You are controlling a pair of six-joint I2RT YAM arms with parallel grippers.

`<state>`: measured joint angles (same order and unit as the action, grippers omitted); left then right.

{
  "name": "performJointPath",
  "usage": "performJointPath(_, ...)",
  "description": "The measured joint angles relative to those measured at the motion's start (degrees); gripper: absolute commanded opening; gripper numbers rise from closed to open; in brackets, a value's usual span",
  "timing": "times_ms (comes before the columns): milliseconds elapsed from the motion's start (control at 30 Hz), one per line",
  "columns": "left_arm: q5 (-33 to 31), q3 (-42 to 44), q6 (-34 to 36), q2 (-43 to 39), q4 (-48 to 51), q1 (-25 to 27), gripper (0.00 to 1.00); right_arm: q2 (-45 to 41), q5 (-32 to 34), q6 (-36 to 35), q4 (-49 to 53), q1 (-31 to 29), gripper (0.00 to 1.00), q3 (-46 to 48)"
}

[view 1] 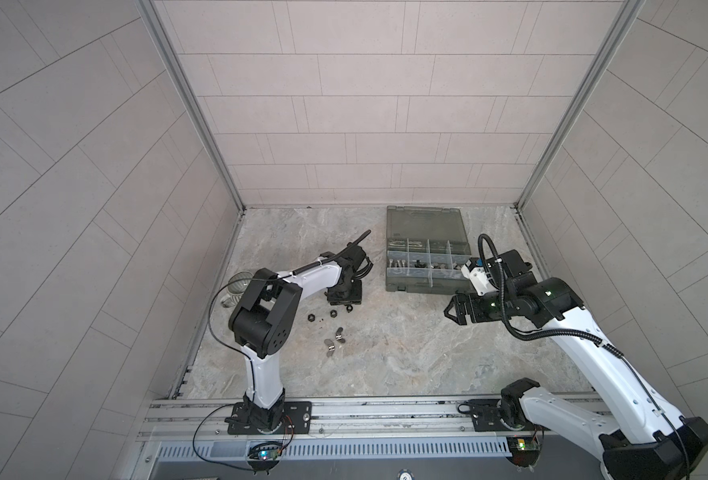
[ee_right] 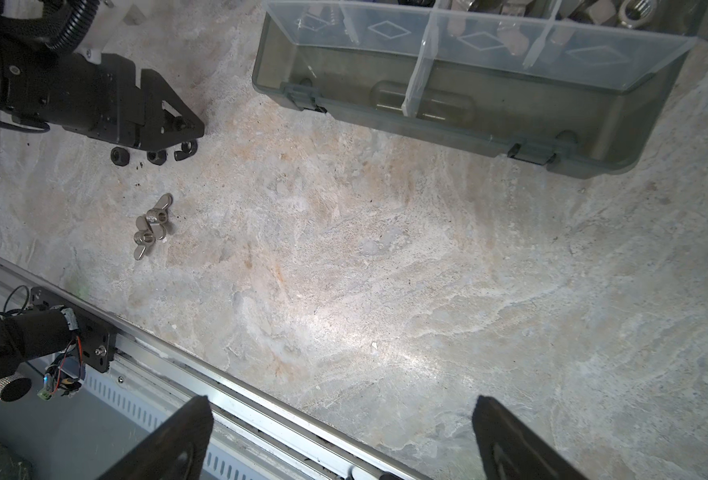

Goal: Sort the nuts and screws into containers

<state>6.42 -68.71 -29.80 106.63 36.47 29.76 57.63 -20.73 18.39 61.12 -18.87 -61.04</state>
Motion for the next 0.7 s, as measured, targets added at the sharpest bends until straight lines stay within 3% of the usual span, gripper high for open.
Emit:
performJointPath(200,0.0,3.1,-0.7,-3.2,0.3,0.4,0.53,0.0,0.0,0.0,0.0,0.0,0.99,0.0)
performJointPath(700,-0.6,3.3,-2.3,-2.1,-0.1,3.4,0.52,-2.1,0.0,0.0,0.2,0.0,0.99,0.4)
